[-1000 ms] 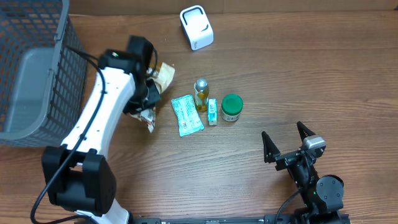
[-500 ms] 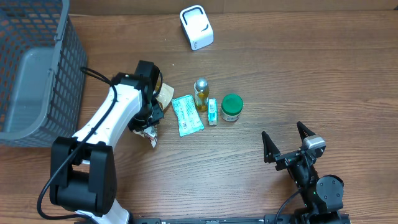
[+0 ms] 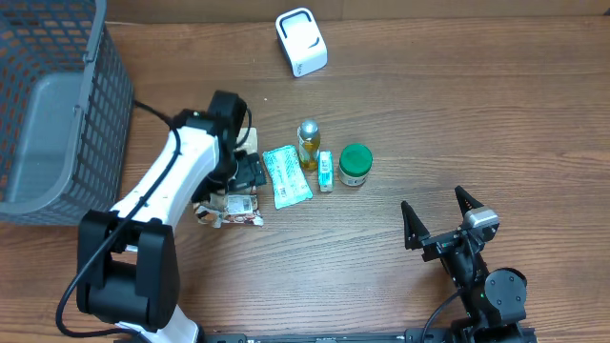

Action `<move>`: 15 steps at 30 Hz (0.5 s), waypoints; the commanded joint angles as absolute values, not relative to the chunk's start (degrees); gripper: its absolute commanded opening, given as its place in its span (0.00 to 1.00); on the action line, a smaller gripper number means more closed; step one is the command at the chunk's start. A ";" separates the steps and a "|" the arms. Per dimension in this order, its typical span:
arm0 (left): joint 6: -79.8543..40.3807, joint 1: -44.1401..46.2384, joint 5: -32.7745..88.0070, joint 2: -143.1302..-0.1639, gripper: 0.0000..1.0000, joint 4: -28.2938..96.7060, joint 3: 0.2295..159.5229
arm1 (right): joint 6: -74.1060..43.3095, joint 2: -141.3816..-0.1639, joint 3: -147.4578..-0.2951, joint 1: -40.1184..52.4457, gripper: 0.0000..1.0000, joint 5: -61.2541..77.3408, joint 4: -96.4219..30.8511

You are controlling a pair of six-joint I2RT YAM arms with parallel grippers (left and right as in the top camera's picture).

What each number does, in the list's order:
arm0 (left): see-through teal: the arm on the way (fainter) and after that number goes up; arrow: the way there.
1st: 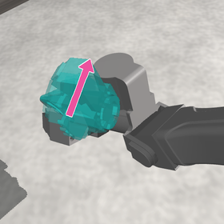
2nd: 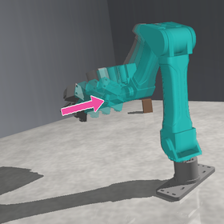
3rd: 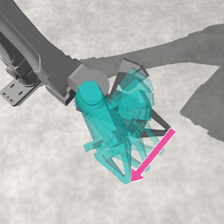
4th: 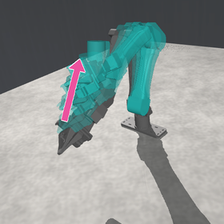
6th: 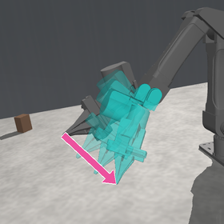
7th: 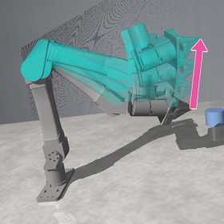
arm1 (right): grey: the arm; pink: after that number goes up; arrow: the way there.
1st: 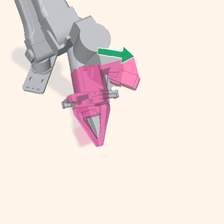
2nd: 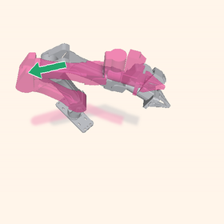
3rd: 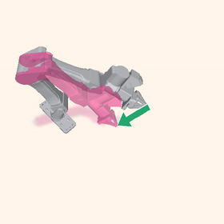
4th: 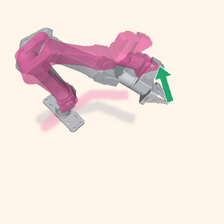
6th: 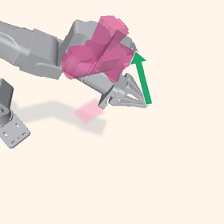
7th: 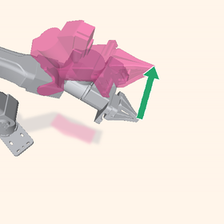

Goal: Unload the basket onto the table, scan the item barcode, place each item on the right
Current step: 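Lift the snack bag out of the basket toward the table center, then lay the snack bag flat left of the wet-wipes and release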

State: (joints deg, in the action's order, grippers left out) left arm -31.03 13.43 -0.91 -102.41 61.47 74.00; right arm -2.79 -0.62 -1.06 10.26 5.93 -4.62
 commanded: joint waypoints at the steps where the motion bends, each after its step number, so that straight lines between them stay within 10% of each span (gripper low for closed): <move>1: -22.63 13.30 1.06 -102.32 1.00 64.99 81.01 | -2.50 -0.16 -0.47 10.55 1.00 5.52 -4.38; 3: -22.22 13.30 1.04 -102.32 0.82 66.24 81.95 | -2.50 -0.16 -0.47 10.55 1.00 5.52 -4.38; 6: -22.28 13.30 0.62 -102.65 0.25 66.96 81.25 | -2.50 -0.19 -0.47 10.55 1.00 5.52 -4.38; 11: -22.92 13.30 -1.50 -102.87 0.27 66.06 78.39 | -2.52 -0.16 -0.47 10.55 1.00 5.52 -4.38; 15: -22.85 13.21 -1.96 -102.72 0.04 65.58 78.13 | -2.50 -0.19 -0.47 10.55 1.00 5.52 -4.38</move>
